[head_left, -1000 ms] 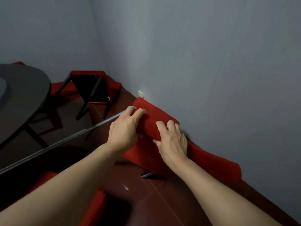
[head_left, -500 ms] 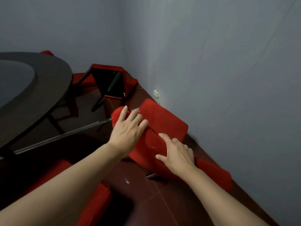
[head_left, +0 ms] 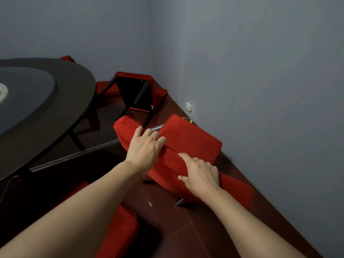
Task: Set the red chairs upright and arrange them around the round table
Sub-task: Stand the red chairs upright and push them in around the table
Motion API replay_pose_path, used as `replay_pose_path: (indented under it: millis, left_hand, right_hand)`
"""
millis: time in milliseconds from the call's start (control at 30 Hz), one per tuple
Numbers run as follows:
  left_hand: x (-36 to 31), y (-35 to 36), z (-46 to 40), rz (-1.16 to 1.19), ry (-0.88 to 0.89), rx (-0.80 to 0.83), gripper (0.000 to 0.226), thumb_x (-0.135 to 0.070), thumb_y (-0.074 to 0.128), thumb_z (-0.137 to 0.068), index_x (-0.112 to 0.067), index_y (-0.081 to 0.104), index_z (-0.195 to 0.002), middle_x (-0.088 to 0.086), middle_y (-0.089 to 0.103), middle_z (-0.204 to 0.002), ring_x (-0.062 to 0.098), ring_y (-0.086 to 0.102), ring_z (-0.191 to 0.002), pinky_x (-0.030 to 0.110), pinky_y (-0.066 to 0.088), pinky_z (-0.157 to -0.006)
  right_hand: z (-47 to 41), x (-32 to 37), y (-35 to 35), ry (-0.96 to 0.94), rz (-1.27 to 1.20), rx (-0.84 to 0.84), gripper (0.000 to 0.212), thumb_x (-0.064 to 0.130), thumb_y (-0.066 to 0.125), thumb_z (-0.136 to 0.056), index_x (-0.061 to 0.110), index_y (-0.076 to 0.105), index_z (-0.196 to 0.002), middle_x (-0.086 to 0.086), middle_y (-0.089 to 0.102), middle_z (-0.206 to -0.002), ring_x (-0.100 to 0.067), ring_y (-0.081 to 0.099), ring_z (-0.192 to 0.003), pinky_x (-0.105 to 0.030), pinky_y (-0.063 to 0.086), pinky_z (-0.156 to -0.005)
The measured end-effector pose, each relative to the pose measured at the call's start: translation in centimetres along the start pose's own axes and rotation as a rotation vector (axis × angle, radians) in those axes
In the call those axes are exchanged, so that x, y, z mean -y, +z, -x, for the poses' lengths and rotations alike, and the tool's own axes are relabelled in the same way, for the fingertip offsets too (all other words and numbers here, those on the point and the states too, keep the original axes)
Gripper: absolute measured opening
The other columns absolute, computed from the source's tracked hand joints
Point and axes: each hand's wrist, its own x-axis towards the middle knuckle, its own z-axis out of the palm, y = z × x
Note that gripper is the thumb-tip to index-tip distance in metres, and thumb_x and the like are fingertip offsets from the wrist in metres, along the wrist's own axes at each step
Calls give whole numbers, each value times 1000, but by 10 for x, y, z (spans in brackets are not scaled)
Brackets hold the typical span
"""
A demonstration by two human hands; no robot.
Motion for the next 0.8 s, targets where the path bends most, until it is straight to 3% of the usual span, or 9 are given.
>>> replay_pose_path:
  millis: [133,233,333,400,533,800]
  left_hand:
    - [36,13,-2,21,-31,-1,23,-20,54,-89,-21,56,-112,0,56,-104,22,51,-103,42,28,-102]
    - [65,25,-3,30,-40,-19,17,-15,66,-79,-17,62,-95,4,58,-87,26,56,-86,46,38,-90]
    - [93,41,-4,-17,-54,-7,29,-18,75,-71,-17,62,-96,6,59,-86,28,57,-84,47,40,-85]
    - [110,46,-2,-6,-90,11,32,-21,72,-76,-20,60,-107,5,58,-96,27,55,-93,49,38,-90]
    - [140,58,3,36,-210,160,34,-22,45,-95,-26,43,-129,0,48,-120,23,43,-117,55,22,-107]
    - [176,76,17,105,-262,154,32,-21,42,-97,-25,43,-129,1,47,-123,25,41,-120,61,19,-107]
  right_hand:
    - [-25,31,6,-13,17,-16,59,40,62,-89,35,31,-139,-4,61,-114,-26,59,-107,-37,45,-83]
    - [-44,54,10,-27,27,-22,56,40,60,-90,34,32,-139,-5,61,-114,-28,59,-107,-38,44,-83]
    - [-63,75,14,-60,42,-12,52,40,58,-91,31,33,-136,-7,61,-113,-31,59,-106,-38,42,-83]
    - [-75,92,18,-78,59,0,50,39,56,-92,29,34,-136,-9,62,-113,-33,59,-106,-38,42,-83]
    - [-100,125,28,-112,98,23,47,37,57,-93,26,37,-134,-9,64,-113,-34,60,-107,-39,41,-82]
    - [-124,157,41,-149,131,35,49,40,58,-91,29,37,-133,-7,63,-112,-32,60,-105,-38,42,-82]
